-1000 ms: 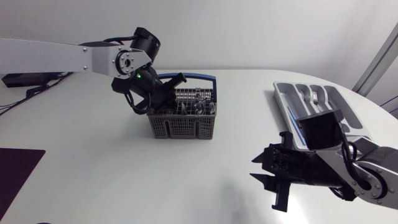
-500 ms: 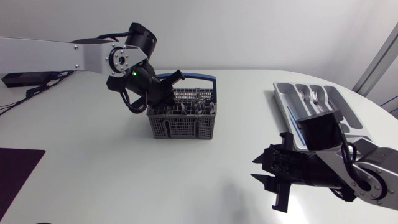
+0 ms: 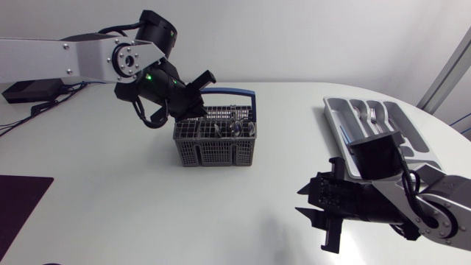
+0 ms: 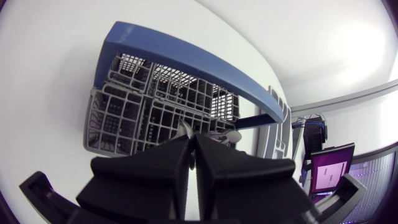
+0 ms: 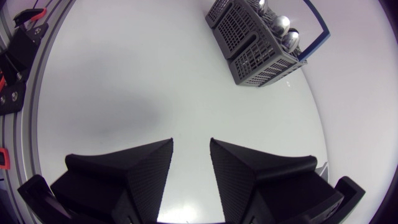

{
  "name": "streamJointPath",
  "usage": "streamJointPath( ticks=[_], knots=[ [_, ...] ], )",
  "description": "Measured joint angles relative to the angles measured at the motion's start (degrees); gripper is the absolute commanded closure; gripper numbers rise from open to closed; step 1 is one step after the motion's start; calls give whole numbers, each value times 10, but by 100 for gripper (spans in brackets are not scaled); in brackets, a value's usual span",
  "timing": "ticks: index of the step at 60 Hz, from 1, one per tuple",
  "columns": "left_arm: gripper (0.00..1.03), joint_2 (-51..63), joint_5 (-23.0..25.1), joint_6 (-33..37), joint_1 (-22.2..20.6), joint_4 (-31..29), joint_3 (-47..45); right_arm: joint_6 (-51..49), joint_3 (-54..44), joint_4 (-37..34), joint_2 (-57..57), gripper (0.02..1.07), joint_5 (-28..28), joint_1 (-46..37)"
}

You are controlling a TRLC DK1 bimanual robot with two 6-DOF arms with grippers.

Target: Unload the cutlery basket into the drawer organizer.

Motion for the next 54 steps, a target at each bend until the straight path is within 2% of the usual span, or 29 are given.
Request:
streamJointPath(
  ticks=[54],
  knots=[
    [99, -66, -13, 42, 2, 25, -18, 4, 0, -15, -11, 60, 11, 15]
  ],
)
